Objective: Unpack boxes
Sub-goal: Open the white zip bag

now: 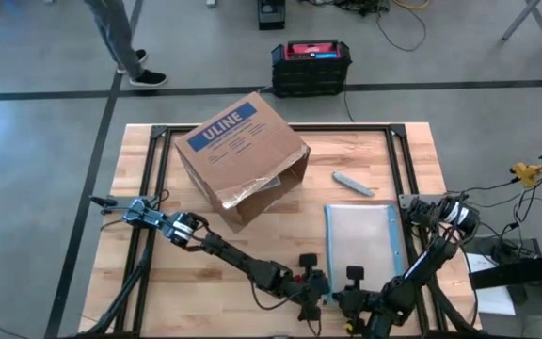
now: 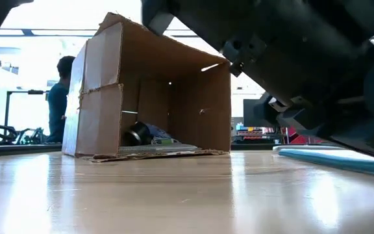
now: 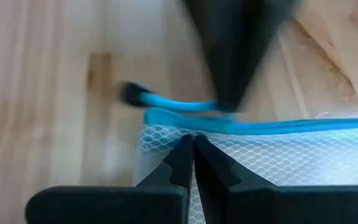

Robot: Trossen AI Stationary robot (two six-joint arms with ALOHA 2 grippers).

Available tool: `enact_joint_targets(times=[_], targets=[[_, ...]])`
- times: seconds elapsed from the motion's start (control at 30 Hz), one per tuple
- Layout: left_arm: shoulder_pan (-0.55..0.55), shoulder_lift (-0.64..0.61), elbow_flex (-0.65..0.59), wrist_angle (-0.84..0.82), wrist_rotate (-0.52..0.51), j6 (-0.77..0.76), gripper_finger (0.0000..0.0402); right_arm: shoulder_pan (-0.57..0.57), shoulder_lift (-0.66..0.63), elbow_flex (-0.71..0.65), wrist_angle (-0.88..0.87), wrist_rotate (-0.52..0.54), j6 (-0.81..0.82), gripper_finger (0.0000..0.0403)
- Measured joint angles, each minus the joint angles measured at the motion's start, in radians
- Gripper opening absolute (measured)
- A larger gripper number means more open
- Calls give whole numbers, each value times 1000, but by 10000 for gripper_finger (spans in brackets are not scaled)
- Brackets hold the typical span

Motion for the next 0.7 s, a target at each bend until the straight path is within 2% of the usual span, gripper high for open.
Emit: enact_joint_targets(times=[0.2, 0.43, 0.6, 0.7], targets=[[73, -7, 1, -68, -28, 32, 0, 55, -11, 0, 36, -68, -1, 0], [158, -28, 6, -319, -105, 33, 0, 129, -15, 0, 114, -152, 12, 0], [178, -69, 5, -515, -150, 6, 0, 151, -15, 13, 112, -160, 34, 0], [178, -92, 1, -550, -151, -5, 0, 149, -22, 15, 102, -132, 14, 0]])
